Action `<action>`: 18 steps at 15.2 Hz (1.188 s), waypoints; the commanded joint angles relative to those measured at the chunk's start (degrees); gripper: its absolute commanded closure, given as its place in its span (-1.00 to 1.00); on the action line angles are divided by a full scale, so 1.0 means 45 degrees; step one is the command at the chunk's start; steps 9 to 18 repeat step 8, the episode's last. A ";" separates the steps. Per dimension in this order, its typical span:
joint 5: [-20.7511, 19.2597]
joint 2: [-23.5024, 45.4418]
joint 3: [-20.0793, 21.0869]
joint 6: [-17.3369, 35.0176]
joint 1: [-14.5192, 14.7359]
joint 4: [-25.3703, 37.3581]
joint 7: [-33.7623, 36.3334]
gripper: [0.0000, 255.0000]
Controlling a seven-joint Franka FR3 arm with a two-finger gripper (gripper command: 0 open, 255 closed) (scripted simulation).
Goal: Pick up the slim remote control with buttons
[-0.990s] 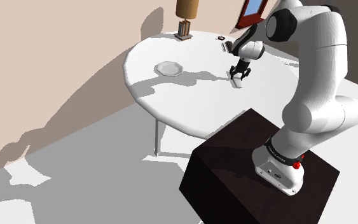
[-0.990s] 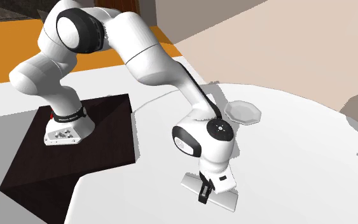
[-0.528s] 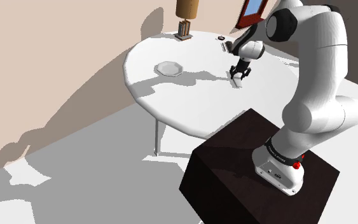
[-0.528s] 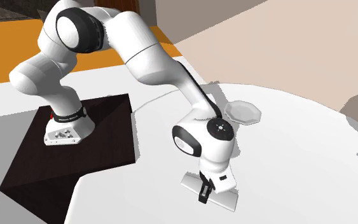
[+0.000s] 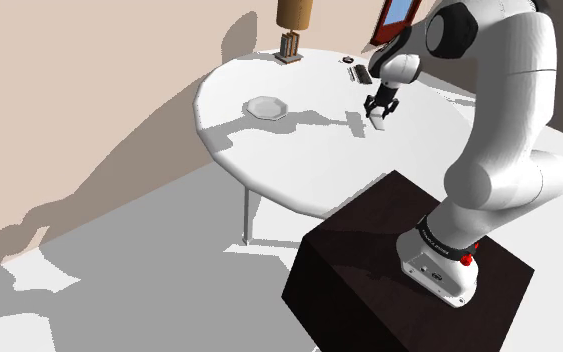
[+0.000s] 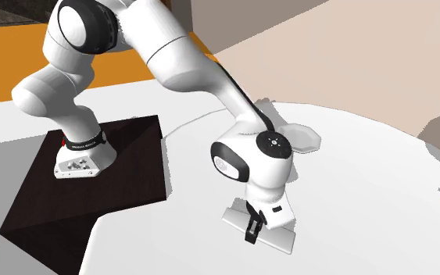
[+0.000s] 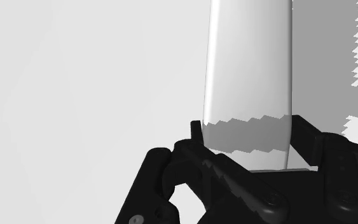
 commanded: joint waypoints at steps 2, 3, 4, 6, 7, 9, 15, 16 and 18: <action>-0.0124 -0.0367 -0.0113 -0.0312 0.0087 -0.0052 0.0083 1.00; -0.0167 -0.0487 -0.0150 -0.0417 0.0114 -0.0065 0.0108 1.00; -0.0209 -0.0606 -0.0187 -0.0524 0.0140 -0.0076 0.0134 1.00; -0.0296 -0.0838 -0.0259 -0.0740 0.0190 -0.0088 0.0187 1.00; -0.0302 -0.0857 -0.0264 -0.0756 0.0193 -0.0090 0.0191 1.00; -0.0302 -0.0856 -0.0264 -0.0756 0.0193 -0.0089 0.0191 1.00; -0.0302 -0.0856 -0.0264 -0.0756 0.0193 -0.0089 0.0191 1.00; -0.0302 -0.0856 -0.0264 -0.0756 0.0193 -0.0089 0.0191 1.00; -0.0302 -0.0856 -0.0264 -0.0756 0.0193 -0.0089 0.0191 1.00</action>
